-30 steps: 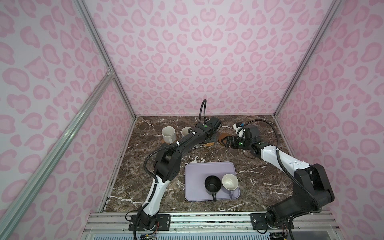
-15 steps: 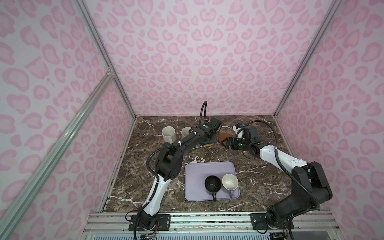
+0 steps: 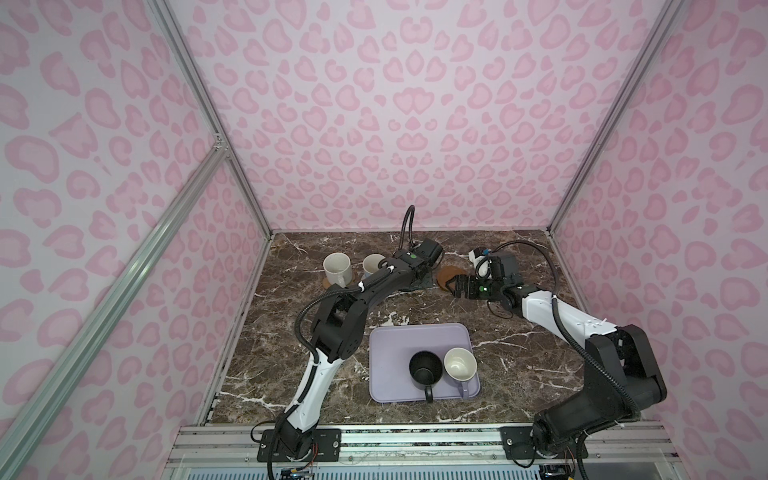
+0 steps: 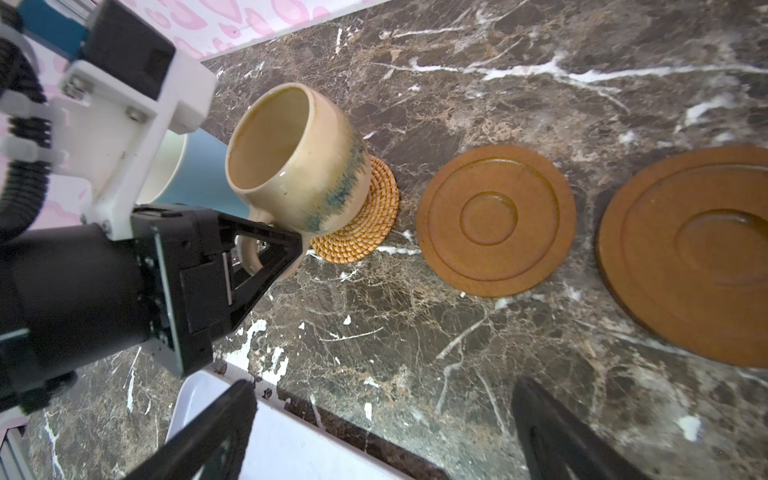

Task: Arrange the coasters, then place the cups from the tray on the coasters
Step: 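Lower the cream mug onto the rattan coaster and open the left gripper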

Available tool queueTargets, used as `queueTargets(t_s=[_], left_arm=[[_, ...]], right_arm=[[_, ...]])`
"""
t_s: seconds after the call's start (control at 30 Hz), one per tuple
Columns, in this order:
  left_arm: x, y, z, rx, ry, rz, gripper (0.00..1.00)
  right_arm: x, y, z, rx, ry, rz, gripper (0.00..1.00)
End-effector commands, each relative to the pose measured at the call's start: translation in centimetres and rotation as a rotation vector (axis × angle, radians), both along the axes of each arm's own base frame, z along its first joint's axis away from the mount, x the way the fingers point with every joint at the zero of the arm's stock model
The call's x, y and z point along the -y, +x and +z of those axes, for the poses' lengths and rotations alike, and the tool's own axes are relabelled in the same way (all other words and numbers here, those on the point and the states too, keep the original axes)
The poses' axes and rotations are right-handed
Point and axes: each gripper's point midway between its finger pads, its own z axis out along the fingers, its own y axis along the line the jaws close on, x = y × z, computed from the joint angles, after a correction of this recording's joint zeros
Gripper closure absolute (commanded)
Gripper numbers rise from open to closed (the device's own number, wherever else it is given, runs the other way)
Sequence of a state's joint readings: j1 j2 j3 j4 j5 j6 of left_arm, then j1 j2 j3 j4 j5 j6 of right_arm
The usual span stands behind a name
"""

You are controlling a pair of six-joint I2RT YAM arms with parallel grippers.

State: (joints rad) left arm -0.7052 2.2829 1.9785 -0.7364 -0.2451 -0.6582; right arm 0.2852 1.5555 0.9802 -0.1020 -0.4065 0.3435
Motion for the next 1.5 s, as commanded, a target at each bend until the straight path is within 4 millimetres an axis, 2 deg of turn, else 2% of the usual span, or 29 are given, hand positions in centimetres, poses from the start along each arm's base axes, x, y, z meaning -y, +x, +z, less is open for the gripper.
queueTargets(t_s=[0.0,0.1,0.23,0.73,0.83,1.0,1.13,1.33,1.47], left_arm=[[0.4,1.0,1.5,0.069,-0.008,0.015,0.97],[0.6,0.8,1.4,0.077,0.007,0.007,0.97],[0.2,0.8,0.3,0.057,0.044,0.012,0.97],[0.2,-0.5,-1.3,0.004,0.008,0.022,0.95],[0.2,-0.8,-1.2,-0.001,-0.002,0.024,0.88],[-0.1,-1.1,-1.3,-0.002,-0.006,0.031,0.68],[-0.3,-1.2,-0.6,0.017,-0.023,0.035,0.58],[-0.1,-1.3,2.5,0.076,-0.075,0.018,0.36],[-0.7,-1.9,5.1,0.118,-0.093,0.024,0.11]], right_arm=[[0.2,0.0,-0.3,0.0,-0.012,-0.001,0.02],[0.4,-0.1,-0.3,-0.002,-0.013,-0.003,0.02],[0.3,-0.1,-0.4,-0.005,-0.01,-0.002,0.02],[0.7,-0.2,-0.6,-0.016,-0.019,-0.014,0.02],[0.6,-0.2,-0.6,-0.017,-0.011,-0.011,0.02],[0.2,-0.2,-0.5,-0.019,0.004,-0.004,0.02],[0.3,-0.3,-0.3,-0.019,0.004,-0.004,0.02],[0.2,-0.5,0.9,-0.002,0.004,-0.006,0.02],[0.0,-1.2,2.0,0.016,0.002,0.003,0.02]])
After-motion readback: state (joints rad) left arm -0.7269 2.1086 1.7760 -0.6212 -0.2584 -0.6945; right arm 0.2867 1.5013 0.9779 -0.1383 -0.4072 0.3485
